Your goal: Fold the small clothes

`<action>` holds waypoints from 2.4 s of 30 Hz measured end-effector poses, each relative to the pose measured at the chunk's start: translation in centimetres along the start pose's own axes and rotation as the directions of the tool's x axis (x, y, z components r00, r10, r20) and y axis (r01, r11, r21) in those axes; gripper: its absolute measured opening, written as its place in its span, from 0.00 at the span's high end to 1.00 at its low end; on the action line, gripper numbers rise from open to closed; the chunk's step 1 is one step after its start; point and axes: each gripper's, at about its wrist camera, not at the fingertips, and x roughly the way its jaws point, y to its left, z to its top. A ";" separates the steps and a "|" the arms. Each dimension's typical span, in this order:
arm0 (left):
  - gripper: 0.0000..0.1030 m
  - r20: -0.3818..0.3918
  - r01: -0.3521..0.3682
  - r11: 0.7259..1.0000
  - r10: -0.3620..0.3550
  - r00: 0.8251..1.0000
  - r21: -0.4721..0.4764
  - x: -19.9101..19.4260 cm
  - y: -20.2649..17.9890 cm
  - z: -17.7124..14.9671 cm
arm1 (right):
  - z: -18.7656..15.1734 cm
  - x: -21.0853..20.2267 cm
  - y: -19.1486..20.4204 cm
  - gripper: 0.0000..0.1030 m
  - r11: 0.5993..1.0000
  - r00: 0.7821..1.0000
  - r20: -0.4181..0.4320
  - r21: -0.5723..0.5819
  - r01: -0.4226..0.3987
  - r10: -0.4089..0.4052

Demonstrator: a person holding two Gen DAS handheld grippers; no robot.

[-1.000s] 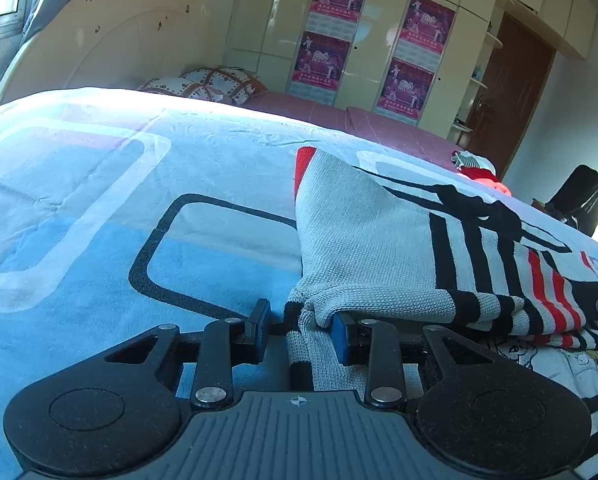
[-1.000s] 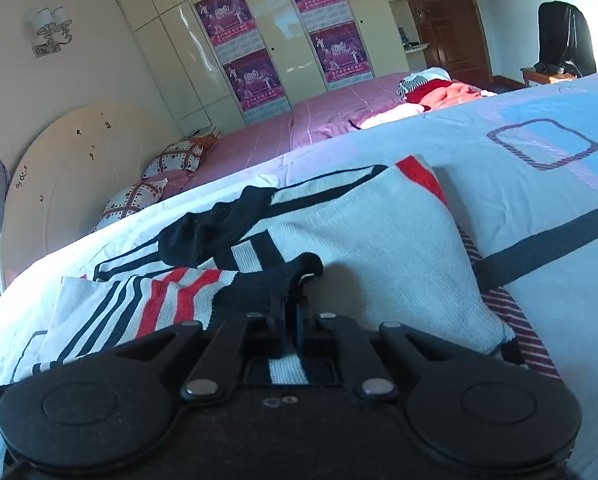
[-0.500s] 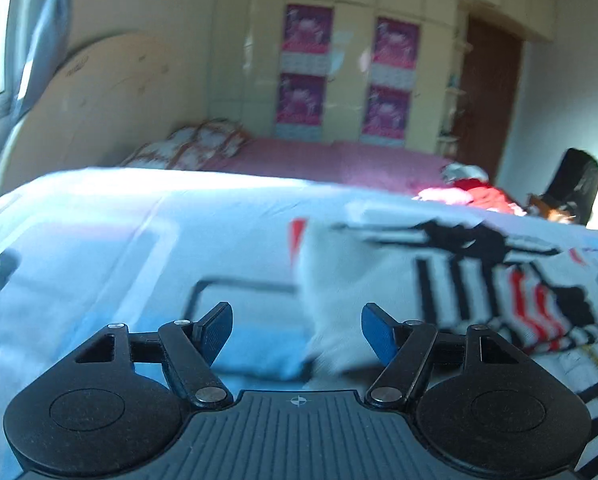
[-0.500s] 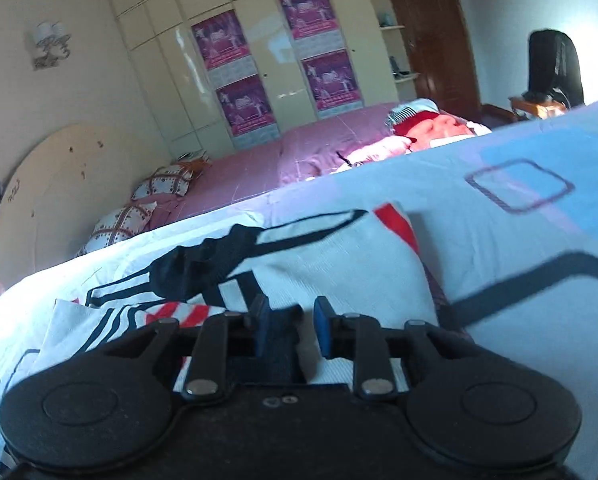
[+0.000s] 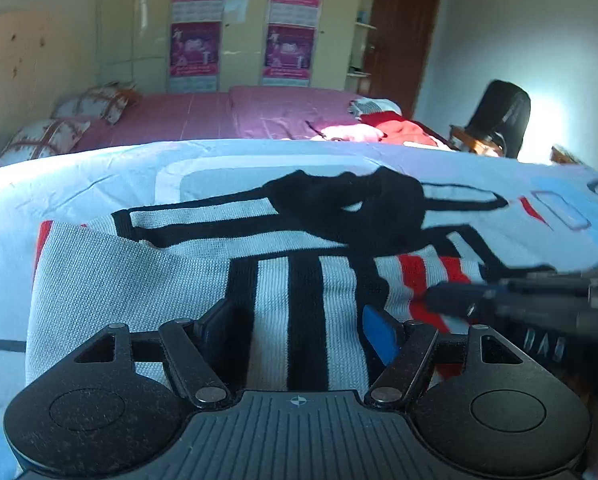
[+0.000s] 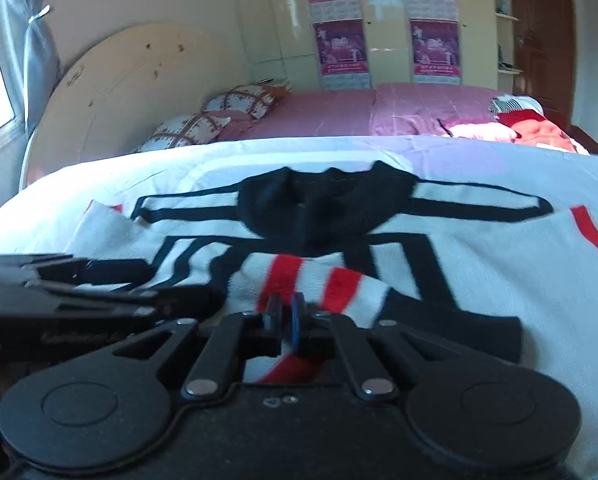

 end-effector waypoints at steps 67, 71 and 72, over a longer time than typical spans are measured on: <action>0.21 0.048 -0.151 0.988 0.153 0.987 -0.044 -4.7 3.9 -3.4 | 0.3 1.5 3.9 0.79 0.992 0.999 0.003 -0.122 0.033 -0.033; 0.21 0.029 -0.184 0.982 0.185 0.982 -0.039 -5.9 4.6 -3.7 | -0.6 -0.9 1.9 0.80 0.986 0.995 0.014 -0.132 0.097 -0.096; 0.21 0.032 -0.178 0.983 0.179 0.983 -0.045 -6.2 4.9 -4.0 | -1.2 -1.6 0.8 0.82 0.986 0.994 0.020 -0.127 0.108 -0.107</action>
